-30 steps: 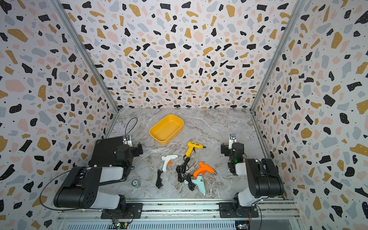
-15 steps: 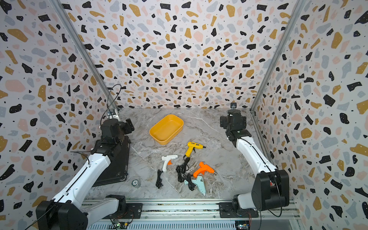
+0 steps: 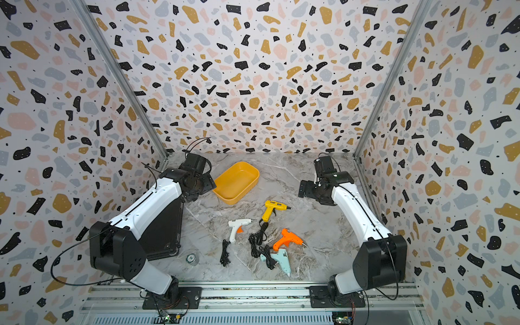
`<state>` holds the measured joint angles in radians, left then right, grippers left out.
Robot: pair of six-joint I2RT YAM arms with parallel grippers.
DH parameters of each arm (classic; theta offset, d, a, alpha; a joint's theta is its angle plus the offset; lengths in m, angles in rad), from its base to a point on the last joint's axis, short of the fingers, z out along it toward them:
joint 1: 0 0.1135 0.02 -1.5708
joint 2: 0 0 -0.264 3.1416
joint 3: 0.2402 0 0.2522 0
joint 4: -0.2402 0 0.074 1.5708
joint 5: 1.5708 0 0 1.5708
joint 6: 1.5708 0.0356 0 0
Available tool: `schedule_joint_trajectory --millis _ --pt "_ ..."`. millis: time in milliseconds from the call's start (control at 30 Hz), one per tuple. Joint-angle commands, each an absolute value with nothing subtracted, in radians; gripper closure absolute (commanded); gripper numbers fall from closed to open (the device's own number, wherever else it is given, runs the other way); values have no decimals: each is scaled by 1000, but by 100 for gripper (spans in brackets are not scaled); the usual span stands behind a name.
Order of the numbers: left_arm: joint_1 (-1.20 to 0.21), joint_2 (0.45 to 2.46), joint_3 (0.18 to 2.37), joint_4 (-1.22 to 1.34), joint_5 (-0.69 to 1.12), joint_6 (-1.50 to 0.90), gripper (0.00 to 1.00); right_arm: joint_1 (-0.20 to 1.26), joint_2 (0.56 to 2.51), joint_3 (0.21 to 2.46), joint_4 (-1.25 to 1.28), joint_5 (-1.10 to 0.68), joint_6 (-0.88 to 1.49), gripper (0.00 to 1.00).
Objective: Put the hot melt glue gun into the storage box
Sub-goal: Adjust the storage box at the center of the board.
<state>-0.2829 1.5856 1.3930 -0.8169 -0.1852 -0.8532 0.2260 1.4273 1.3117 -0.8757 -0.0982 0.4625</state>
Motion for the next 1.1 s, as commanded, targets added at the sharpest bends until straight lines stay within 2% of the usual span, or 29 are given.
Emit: schedule_joint_trajectory --millis 0,367,633,933,1067 --pt "-291 1608 1441 -896 -139 -1018 15 227 1333 1281 -970 -175 482 1" --pt "-311 1799 1511 -855 -62 -1195 18 227 1271 1248 -1037 -170 438 1" --pt "-315 1941 1598 -840 -52 -1222 20 227 1281 1258 -1056 -153 418 1" --pt "-314 2081 1671 -841 -5 -1188 35 227 1303 1246 -1062 -132 407 1" --pt "-310 2109 1682 -833 6 -1148 50 228 1311 1236 -1065 -126 401 1"
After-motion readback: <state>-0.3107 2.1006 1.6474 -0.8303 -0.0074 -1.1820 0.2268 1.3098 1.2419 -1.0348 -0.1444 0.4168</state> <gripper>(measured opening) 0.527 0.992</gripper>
